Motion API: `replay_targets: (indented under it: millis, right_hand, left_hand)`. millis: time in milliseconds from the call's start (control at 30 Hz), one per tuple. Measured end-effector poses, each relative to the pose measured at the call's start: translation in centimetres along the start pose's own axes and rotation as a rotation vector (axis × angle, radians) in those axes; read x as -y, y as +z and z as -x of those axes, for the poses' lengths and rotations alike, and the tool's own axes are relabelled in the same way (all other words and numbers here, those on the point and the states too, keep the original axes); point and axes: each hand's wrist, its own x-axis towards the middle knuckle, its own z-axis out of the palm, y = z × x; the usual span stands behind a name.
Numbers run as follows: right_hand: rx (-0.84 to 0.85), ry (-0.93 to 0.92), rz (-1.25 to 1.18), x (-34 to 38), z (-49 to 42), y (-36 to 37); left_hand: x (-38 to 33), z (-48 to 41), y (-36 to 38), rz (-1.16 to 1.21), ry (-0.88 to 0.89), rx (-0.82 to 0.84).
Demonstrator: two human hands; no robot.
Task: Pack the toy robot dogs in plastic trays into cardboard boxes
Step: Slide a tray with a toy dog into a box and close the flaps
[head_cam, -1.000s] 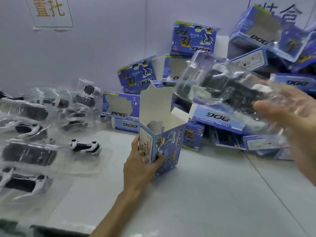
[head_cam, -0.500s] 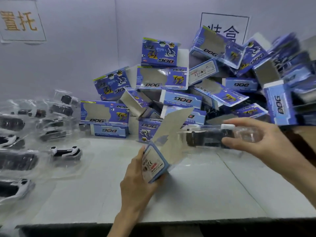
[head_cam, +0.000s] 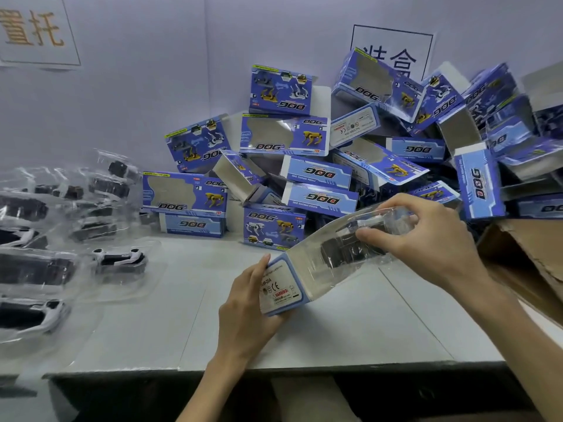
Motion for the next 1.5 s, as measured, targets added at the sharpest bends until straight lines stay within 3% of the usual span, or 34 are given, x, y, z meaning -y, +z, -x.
replay_targets:
  millis: [167, 567, 700, 833, 900, 1000, 1033, 1133, 1167, 1267, 1367, 1500]
  right_hand:
    - [-0.167, -0.187, 0.119, 0.6, 1.4, 0.7]
    - [-0.404, -0.176, 0.012, 1.1, 3.4, 2.6]
    - [-0.261, -0.301, 0.037, 1.8, 6.0, 6.2]
    - [0.060, -0.246, -0.434, 0.4, 6.5, 8.2]
    - [-0.058, -0.165, -0.569, -0.3, 6.1, 8.0]
    - [-0.273, -0.171, -0.455, -1.2, 5.9, 7.8]
    - [-0.216, -0.211, -0.404, -1.2, 5.8, 7.9]
    - [0.315, -0.317, -0.140, -0.8, 6.0, 9.3]
    - [0.399, -0.350, -0.034, -0.8, 6.2, 9.9]
    - [0.435, -0.387, 0.047, -0.8, 6.1, 10.1]
    - [0.338, -0.377, -0.143, -0.4, 5.3, 8.9]
    - [-0.237, -0.125, -0.432, -0.4, 3.6, 8.0]
  left_hand:
    - [0.0, -0.1, -0.1, -0.006, -0.012, 0.029]
    - [-0.4, -0.2, -0.2, -0.080, 0.029, 0.000]
    - [-0.7, 0.1, -0.2, -0.139, 0.103, -0.002]
    - [-0.2, 0.2, 0.0, -0.092, 0.089, 0.012]
    - [-0.1, 0.1, 0.1, -0.059, 0.038, -0.003]
    - [-0.2, 0.0, 0.2, -0.018, 0.033, -0.014]
    - [-0.3, 0.0, 0.2, -0.003, 0.046, -0.009]
    - [-0.4, 0.0, 0.1, 0.095, 0.057, -0.034]
    - [-0.4, 0.0, 0.1, 0.135, 0.049, -0.051]
    - [-0.5, 0.0, 0.1, 0.193, 0.032, -0.073]
    - [-0.2, 0.2, 0.1, 0.254, -0.023, -0.043]
    - [-0.1, 0.5, 0.1, 0.350, -0.105, 0.061]
